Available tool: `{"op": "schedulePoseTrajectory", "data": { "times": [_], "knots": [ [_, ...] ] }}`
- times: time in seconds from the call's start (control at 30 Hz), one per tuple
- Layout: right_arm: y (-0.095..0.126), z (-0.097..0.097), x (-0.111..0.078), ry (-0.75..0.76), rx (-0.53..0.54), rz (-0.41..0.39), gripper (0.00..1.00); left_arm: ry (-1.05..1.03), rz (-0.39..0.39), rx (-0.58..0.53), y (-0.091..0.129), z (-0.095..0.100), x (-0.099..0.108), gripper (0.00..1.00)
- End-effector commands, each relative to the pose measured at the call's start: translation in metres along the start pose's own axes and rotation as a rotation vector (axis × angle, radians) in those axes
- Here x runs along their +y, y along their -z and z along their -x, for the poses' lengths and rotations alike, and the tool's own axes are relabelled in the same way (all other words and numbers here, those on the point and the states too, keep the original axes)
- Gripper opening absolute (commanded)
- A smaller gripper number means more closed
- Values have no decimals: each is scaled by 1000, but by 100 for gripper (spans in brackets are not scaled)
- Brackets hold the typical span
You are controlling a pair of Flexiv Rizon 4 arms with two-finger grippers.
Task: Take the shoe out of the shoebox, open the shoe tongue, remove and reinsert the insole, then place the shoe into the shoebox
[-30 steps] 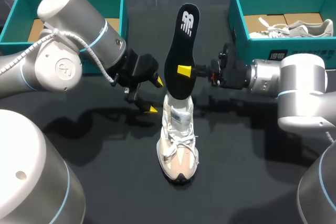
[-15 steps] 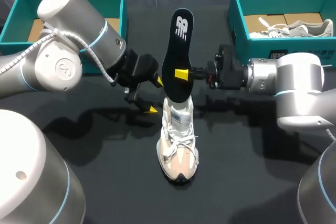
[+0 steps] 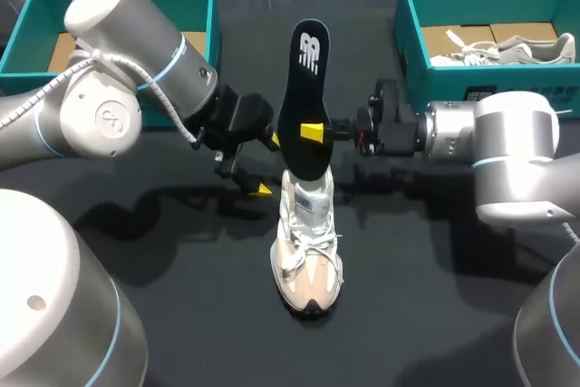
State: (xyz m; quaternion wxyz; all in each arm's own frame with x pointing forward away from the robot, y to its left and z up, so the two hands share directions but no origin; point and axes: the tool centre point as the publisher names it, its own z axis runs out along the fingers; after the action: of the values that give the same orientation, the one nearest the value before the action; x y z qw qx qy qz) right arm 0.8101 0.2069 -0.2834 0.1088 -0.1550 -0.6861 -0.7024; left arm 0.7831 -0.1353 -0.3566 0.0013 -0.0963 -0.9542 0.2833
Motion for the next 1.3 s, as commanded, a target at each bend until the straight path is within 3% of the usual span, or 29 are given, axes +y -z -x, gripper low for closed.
{"op": "schedulePoseTrajectory", "data": {
  "times": [0.03,1.3],
  "knots": [
    [-1,-4,1,1,-9,-8,0,-1,1,-2,0,-1,0,100],
    [-4,-11,-25,-28,-68,2,0,-1,1,-2,0,-1,0,100]
  ]
}}
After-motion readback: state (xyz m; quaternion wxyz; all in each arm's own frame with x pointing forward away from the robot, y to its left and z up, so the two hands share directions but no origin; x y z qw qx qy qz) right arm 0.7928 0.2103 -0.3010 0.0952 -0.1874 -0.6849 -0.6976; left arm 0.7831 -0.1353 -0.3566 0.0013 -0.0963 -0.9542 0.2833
